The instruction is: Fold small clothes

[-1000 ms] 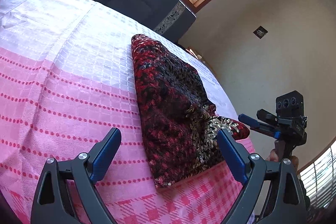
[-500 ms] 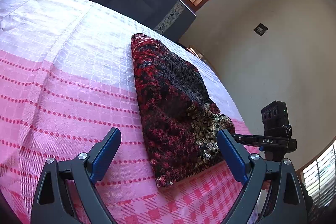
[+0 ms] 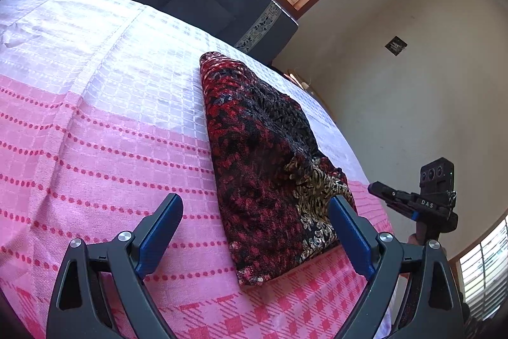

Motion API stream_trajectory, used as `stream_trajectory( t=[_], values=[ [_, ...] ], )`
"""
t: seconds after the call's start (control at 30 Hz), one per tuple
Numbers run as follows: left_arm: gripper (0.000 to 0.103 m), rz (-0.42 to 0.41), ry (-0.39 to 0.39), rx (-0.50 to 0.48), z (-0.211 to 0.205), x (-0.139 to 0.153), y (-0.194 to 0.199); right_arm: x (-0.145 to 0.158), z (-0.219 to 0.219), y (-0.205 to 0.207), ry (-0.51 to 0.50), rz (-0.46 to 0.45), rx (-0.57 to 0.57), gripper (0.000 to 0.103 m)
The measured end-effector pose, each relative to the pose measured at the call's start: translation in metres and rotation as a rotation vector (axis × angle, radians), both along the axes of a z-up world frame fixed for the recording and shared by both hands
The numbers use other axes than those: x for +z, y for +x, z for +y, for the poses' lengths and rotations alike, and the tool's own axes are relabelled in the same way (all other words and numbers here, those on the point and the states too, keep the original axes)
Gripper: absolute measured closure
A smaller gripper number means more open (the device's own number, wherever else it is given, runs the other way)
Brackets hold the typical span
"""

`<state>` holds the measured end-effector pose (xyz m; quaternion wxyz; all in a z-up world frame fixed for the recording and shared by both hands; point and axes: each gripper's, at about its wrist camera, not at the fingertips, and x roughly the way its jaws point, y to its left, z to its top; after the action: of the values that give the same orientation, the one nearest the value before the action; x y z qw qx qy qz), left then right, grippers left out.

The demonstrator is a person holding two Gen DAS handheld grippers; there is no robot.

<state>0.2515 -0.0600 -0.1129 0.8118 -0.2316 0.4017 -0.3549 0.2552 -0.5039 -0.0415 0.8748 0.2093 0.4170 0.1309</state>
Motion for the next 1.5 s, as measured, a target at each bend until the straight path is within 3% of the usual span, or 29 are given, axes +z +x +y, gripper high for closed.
stream_trajectory(
  t=[0.03, 0.13, 0.33, 0.4, 0.43, 0.57, 0.67, 0.8, 0.9, 0.97, 1.03, 1.13, 1.2, 1.23, 1.27, 1.5],
  values=[
    [0.010, 0.000, 0.001, 0.000, 0.000, 0.000, 0.000, 0.008, 0.009, 0.014, -0.003, -0.005, 0.027, 0.091],
    [0.010, 0.000, -0.001, -0.003, 0.000, 0.000, 0.000, 0.008, 0.038, 0.062, -0.112, 0.016, 0.065, 0.060],
    [0.009, -0.003, 0.004, -0.013, -0.002, 0.000, 0.001, -0.029, 0.075, 0.123, -0.266, 0.122, 0.080, 0.054],
    [0.008, -0.004, 0.005, -0.015, -0.003, 0.000, 0.000, -0.035, 0.077, 0.129, -0.219, 0.131, 0.100, 0.067],
    [0.008, -0.004, 0.005, -0.015, -0.003, 0.001, 0.000, -0.036, 0.077, 0.129, -0.223, 0.137, 0.099, 0.097],
    [0.008, -0.004, 0.006, -0.014, -0.003, 0.001, 0.000, -0.010, 0.059, 0.116, -0.277, 0.039, 0.046, 0.101],
    [0.008, -0.005, 0.006, -0.014, -0.003, 0.000, 0.000, -0.002, 0.031, 0.114, -0.287, 0.047, 0.006, 0.101],
    [0.008, -0.005, 0.007, -0.014, -0.003, 0.000, 0.000, -0.015, 0.012, 0.116, -0.253, 0.084, 0.013, 0.101],
    [0.008, -0.006, 0.008, -0.013, -0.003, 0.000, 0.000, -0.006, 0.020, 0.108, -0.097, 0.014, 0.039, 0.094],
    [0.008, -0.006, 0.011, -0.014, -0.004, 0.000, 0.000, -0.005, 0.031, 0.113, -0.094, 0.006, 0.048, 0.083],
    [0.008, -0.007, 0.008, -0.014, -0.004, 0.000, 0.000, -0.009, 0.039, 0.124, -0.085, 0.024, 0.068, 0.049],
    [0.007, -0.007, 0.011, -0.014, -0.004, 0.000, 0.000, -0.018, 0.054, 0.137, -0.070, 0.050, 0.105, 0.048],
    [0.007, -0.007, 0.009, -0.014, -0.004, 0.000, 0.000, -0.027, 0.066, 0.144, -0.124, 0.077, 0.119, 0.056],
    [0.007, -0.006, 0.008, -0.013, -0.004, 0.000, 0.000, -0.034, 0.071, 0.148, -0.152, 0.113, 0.122, 0.089],
    [0.007, -0.006, 0.009, -0.013, -0.004, 0.000, 0.000, -0.038, 0.075, 0.149, -0.162, 0.131, 0.121, 0.096],
    [0.007, -0.006, 0.006, -0.010, -0.003, 0.000, 0.000, 0.011, 0.056, 0.124, -0.236, -0.043, 0.067, 0.101]
  ],
)
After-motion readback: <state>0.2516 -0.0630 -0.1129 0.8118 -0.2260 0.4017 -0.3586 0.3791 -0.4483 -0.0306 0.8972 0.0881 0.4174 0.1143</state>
